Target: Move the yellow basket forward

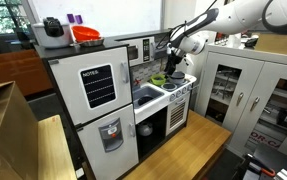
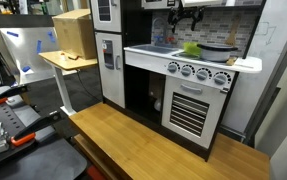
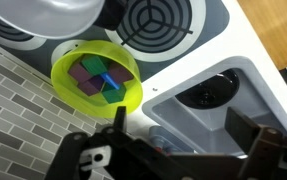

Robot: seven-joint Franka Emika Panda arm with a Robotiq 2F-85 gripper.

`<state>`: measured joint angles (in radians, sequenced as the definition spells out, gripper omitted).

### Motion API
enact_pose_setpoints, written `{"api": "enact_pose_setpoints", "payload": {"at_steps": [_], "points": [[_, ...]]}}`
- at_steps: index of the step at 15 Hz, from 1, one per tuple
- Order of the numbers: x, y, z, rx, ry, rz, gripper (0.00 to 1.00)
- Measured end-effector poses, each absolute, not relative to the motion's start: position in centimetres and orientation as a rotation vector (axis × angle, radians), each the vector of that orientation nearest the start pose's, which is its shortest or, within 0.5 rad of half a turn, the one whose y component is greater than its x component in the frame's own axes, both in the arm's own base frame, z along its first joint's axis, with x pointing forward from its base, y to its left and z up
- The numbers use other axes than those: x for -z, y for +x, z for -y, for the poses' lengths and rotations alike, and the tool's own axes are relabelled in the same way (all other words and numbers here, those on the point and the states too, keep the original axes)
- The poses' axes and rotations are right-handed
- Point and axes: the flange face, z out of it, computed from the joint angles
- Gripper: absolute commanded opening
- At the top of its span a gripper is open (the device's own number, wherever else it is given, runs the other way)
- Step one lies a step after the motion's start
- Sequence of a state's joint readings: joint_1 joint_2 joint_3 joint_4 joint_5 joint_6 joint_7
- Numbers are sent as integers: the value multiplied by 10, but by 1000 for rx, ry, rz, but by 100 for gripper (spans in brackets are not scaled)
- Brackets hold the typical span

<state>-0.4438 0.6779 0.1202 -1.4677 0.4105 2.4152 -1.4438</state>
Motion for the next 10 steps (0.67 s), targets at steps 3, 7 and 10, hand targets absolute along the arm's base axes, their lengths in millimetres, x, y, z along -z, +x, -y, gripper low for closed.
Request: {"api": "enact_pose_setpoints", "payload": {"at_steps": [3,7,10], "points": [[-309,703,256,697,-2749,1207,100],[-298,706,259,675,-2721,1224,100],[-284,709,257,663,-2710,1222,100]]}}
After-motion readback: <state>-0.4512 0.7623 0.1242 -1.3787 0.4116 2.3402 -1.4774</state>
